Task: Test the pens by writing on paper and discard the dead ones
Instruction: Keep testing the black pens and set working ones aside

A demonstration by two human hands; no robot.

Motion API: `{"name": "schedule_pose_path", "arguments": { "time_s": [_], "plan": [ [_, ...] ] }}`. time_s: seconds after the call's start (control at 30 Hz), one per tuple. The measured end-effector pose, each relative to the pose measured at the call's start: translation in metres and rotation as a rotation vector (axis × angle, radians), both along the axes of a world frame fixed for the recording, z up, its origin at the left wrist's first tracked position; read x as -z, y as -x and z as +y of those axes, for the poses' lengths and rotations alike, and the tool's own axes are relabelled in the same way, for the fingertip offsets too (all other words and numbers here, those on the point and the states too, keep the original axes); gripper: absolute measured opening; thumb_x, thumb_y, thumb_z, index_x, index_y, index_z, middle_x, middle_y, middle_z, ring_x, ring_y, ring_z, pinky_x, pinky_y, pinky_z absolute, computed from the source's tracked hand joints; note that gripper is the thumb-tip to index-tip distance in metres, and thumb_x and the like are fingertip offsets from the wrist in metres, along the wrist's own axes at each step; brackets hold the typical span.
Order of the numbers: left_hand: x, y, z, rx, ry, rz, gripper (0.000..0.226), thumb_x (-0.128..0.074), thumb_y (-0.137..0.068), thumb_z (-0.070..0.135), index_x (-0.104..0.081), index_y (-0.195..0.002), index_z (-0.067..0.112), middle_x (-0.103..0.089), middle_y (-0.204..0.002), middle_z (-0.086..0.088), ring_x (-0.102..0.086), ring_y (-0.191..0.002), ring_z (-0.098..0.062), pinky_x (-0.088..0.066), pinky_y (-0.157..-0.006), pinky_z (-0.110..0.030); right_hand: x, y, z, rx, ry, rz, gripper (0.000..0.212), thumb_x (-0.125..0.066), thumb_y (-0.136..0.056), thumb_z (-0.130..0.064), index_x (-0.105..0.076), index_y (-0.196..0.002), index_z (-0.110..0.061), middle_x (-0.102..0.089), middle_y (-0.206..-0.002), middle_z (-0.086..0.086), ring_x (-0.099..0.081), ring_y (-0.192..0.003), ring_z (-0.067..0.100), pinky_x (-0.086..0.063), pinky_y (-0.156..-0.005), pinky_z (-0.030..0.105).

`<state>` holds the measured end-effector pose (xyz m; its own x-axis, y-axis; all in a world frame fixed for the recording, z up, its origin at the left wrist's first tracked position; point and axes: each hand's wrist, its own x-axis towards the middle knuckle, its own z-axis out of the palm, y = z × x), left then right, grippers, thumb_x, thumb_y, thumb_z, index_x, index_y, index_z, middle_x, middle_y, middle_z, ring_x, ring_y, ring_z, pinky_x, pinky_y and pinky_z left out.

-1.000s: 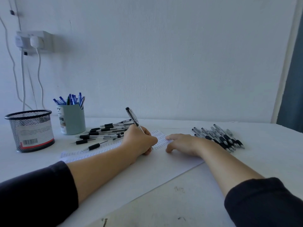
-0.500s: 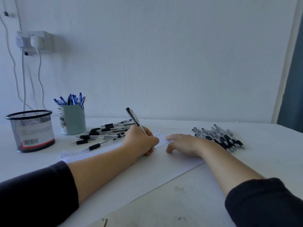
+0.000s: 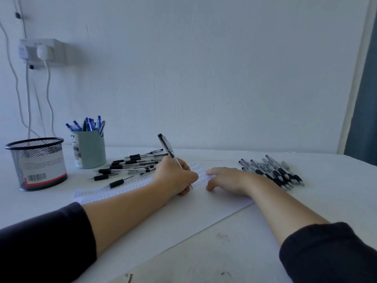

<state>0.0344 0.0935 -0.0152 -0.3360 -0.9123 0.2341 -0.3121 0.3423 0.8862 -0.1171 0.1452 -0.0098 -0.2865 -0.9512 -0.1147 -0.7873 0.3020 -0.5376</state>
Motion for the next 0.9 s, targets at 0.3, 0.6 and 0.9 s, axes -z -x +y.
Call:
{"name": "schedule_pose_path", "arguments": {
  "time_s": [0.3,0.6,0.9],
  "plan": [
    [-0.009,-0.007,-0.006,-0.015,-0.215,0.381,0.013,-0.057,-0.089,0.005,-0.055,-0.076,0.004,-0.056,-0.058,-0.01,-0.051,-0.043,-0.016,-0.043,-0.039,-0.021,-0.001,-0.001,0.003,-0.007,-0.003,0.009,0.062,-0.059,-0.083,-0.036,-0.038,-0.141,-0.041,-0.028,-0.154,0.0,-0.028,-0.139,0.022,-0.027,-0.11,0.036],
    [-0.031,-0.022,-0.027,-0.113,-0.301,0.62,0.024,-0.037,-0.088,-0.012,-0.051,-0.081,0.007,-0.049,-0.069,-0.01,-0.052,-0.057,-0.02,-0.049,-0.062,-0.031,-0.005,-0.005,0.007,-0.044,-0.005,0.04,0.06,-0.056,-0.087,-0.032,-0.035,-0.144,-0.037,-0.029,-0.153,-0.006,-0.021,-0.141,0.019,-0.025,-0.11,0.033],
    [-0.032,-0.026,-0.023,-0.003,-0.421,0.565,0.026,-0.041,-0.097,0.048,-0.051,-0.095,0.024,-0.043,-0.069,-0.003,-0.03,-0.045,-0.012,-0.022,-0.039,-0.021,-0.005,-0.007,0.005,-0.024,-0.008,0.04,0.059,-0.057,-0.086,-0.032,-0.037,-0.141,-0.039,-0.031,-0.151,-0.005,-0.024,-0.139,0.02,-0.027,-0.108,0.032]
  ]
}}
